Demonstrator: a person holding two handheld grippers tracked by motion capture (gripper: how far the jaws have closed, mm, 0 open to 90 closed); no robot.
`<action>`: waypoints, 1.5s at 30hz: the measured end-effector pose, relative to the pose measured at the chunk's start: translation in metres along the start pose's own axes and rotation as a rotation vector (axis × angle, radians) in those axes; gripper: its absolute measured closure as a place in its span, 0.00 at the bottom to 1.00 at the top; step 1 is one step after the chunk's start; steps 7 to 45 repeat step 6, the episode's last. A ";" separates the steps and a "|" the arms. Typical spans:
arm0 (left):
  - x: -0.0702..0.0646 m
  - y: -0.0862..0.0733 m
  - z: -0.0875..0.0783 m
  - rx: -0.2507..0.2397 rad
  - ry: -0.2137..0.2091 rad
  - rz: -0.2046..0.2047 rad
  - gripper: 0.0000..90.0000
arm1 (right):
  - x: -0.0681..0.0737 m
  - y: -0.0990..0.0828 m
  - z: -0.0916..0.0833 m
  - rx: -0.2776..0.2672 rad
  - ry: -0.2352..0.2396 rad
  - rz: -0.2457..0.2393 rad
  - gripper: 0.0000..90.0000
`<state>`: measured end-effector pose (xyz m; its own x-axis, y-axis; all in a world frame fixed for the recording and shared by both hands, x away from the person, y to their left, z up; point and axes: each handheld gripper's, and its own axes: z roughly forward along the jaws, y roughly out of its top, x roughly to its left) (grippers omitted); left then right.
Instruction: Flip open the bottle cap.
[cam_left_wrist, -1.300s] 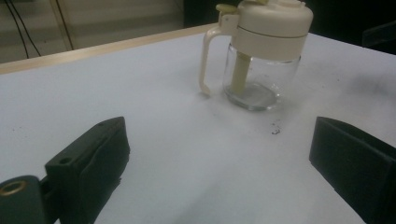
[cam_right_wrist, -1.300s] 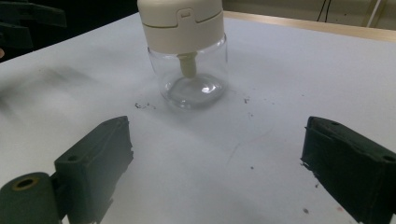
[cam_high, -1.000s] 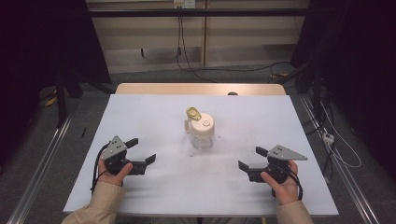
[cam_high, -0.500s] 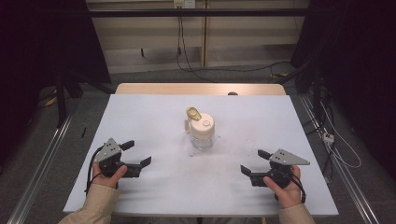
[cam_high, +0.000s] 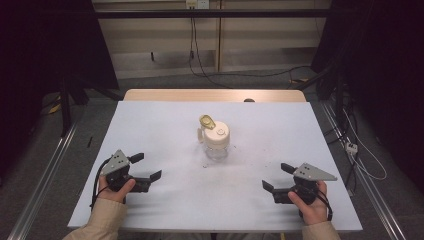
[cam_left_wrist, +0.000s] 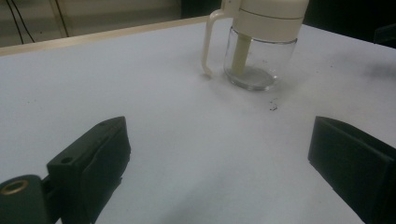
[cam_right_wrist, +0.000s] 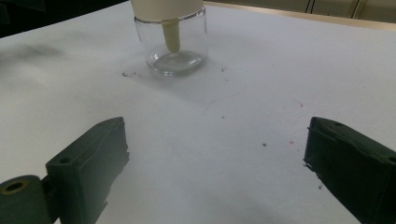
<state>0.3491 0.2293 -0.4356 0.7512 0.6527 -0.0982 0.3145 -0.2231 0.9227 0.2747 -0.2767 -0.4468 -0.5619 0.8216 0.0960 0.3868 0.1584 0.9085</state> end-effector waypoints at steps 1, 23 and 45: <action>0.000 0.000 0.000 0.002 0.000 -0.002 0.06 | 0.000 0.000 0.000 -0.002 0.001 -0.002 0.06; -0.001 0.000 0.003 0.010 -0.006 0.003 0.06 | 0.000 -0.002 0.001 0.002 0.008 -0.001 0.06; -0.001 0.000 0.003 0.010 -0.006 0.003 0.06 | 0.000 -0.002 0.001 0.002 0.008 -0.001 0.06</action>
